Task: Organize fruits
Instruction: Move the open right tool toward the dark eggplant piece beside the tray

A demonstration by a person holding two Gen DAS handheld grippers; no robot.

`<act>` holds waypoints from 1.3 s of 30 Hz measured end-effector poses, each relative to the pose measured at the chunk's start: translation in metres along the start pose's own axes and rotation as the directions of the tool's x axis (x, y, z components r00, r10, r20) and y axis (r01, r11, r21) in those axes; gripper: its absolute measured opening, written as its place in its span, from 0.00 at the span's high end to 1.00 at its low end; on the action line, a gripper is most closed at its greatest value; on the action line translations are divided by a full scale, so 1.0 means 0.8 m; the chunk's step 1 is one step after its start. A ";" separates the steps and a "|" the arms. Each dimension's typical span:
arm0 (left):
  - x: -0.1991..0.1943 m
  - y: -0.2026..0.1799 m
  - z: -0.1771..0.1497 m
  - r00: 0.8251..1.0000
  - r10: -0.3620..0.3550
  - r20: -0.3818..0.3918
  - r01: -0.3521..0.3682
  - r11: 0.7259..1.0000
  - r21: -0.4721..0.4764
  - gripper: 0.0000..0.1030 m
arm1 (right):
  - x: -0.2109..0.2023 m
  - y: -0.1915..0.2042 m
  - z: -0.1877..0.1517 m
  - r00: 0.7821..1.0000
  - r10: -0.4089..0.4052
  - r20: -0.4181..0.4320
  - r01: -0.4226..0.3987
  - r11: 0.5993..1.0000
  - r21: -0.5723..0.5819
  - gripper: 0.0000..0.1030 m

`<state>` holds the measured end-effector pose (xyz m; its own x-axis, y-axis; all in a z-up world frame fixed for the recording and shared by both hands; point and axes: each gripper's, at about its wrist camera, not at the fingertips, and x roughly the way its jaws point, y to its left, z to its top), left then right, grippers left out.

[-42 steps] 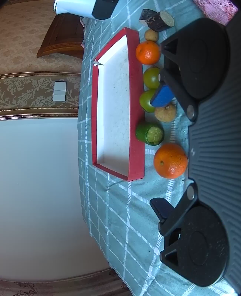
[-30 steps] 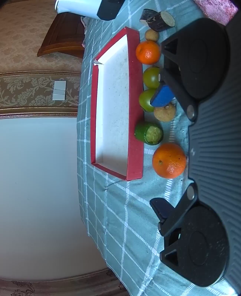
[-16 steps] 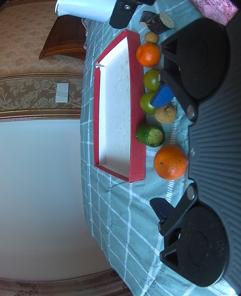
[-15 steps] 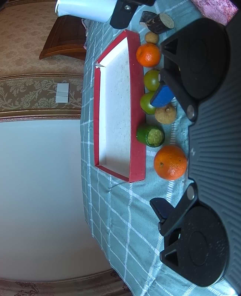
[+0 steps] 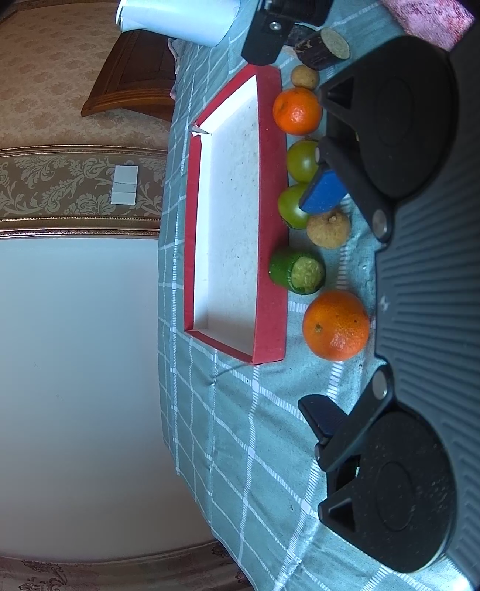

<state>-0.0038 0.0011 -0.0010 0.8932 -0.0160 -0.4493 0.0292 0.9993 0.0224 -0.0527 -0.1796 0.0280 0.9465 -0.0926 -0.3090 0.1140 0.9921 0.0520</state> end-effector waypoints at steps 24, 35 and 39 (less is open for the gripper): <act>-0.003 0.001 -0.002 1.000 0.000 0.024 0.000 1.000 0.000 0.00 | 0.008 -0.001 -0.004 0.996 0.033 -0.077 -0.032 0.999 0.012 0.00; -0.003 0.003 -0.003 1.000 0.006 0.023 -0.006 1.000 -0.017 0.00 | 0.008 0.002 -0.005 0.995 0.035 -0.097 -0.035 0.999 -0.005 0.00; -0.004 0.004 -0.003 1.000 0.010 0.027 -0.010 1.000 -0.025 0.00 | 0.010 0.004 -0.005 0.993 0.035 -0.116 -0.037 0.999 -0.017 0.00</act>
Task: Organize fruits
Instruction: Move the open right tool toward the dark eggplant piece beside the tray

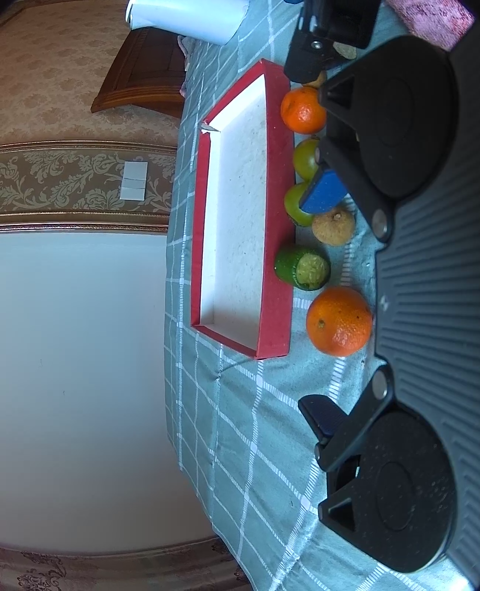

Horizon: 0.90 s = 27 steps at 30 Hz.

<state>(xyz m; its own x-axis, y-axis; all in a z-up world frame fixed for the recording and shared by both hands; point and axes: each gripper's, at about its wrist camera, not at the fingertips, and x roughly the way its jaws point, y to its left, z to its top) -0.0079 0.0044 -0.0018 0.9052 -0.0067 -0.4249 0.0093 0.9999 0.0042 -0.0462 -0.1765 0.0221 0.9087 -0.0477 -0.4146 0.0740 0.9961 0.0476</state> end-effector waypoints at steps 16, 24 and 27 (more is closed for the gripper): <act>0.001 -0.001 0.000 1.000 0.006 -0.004 -0.006 1.000 0.000 0.00 | 0.006 0.000 -0.007 1.000 -0.008 -0.026 0.008 1.000 -0.003 0.00; 0.002 0.000 0.000 1.000 0.007 -0.009 -0.007 1.000 0.004 0.00 | 0.006 -0.001 -0.008 1.000 -0.007 -0.031 0.007 1.000 0.005 0.00; 0.003 0.000 0.000 1.000 0.009 -0.013 -0.009 1.000 0.004 0.00 | 0.006 -0.001 -0.008 1.000 -0.007 -0.030 0.007 1.000 0.005 0.00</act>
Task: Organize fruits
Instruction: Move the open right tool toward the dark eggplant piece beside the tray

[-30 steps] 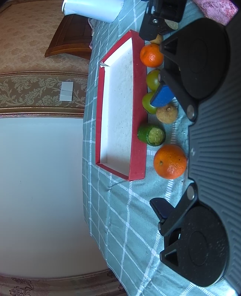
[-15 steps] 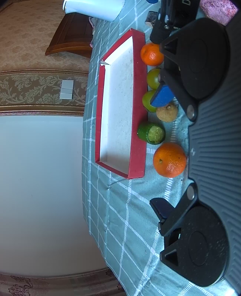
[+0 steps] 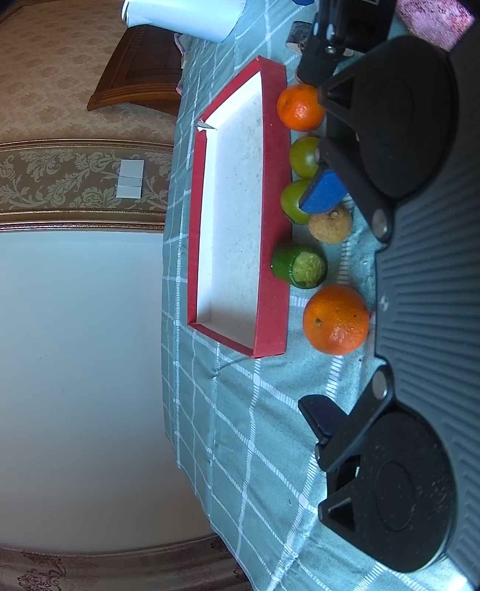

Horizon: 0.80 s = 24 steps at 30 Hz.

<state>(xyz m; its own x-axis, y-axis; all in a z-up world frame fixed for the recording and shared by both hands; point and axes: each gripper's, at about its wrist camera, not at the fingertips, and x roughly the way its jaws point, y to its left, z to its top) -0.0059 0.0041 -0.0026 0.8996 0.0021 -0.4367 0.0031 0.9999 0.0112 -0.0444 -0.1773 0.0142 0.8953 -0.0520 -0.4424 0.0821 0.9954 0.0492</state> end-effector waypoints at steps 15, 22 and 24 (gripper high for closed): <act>0.004 -0.002 0.000 1.000 0.013 -0.021 -0.013 1.000 0.006 0.00 | -0.002 -0.001 0.000 1.000 0.004 0.005 -0.004 1.000 0.005 0.00; 0.004 -0.001 0.001 1.000 0.003 -0.025 -0.003 1.000 0.005 0.00 | -0.004 0.000 0.000 1.000 0.005 0.005 -0.005 1.000 0.000 0.00; 0.005 -0.001 0.001 1.000 -0.001 -0.024 0.001 1.000 0.004 0.00 | -0.004 0.001 0.001 1.000 0.006 0.007 -0.006 1.000 -0.002 0.00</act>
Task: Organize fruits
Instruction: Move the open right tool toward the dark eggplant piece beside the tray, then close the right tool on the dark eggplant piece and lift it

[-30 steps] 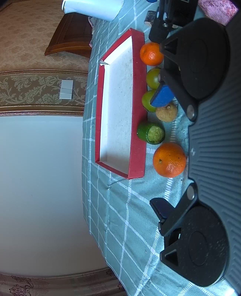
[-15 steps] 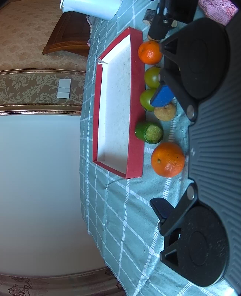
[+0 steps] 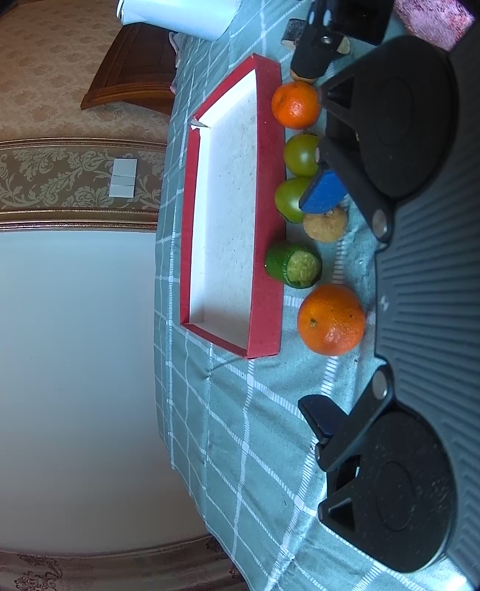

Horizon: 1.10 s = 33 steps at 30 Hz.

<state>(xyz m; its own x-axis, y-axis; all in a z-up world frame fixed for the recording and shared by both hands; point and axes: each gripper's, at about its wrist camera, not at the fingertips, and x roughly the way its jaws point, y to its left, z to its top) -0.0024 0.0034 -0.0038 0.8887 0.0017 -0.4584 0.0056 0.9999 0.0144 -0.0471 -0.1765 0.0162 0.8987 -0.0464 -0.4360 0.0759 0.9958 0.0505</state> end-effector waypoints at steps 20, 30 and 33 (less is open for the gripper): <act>0.000 0.001 -0.002 1.000 -0.006 -0.005 0.006 1.000 -0.014 0.00 | -0.004 0.001 -0.002 1.000 0.005 0.013 -0.005 1.000 -0.026 0.00; 0.001 0.006 -0.002 1.000 -0.025 -0.008 0.025 0.999 -0.042 0.00 | -0.024 -0.008 -0.014 0.996 0.059 0.066 -0.049 0.989 -0.136 0.21; 0.000 0.006 -0.002 0.999 -0.034 -0.007 0.034 0.998 -0.043 0.00 | -0.023 -0.011 -0.015 0.998 0.047 0.044 -0.039 0.987 -0.158 0.53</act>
<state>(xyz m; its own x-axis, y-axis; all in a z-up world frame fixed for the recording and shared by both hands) -0.0031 0.0085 -0.0053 0.8846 -0.0322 -0.4652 0.0155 0.9991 -0.0396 -0.0693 -0.1832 0.0129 0.9195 -0.0034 -0.3931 -0.0284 0.9968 -0.0750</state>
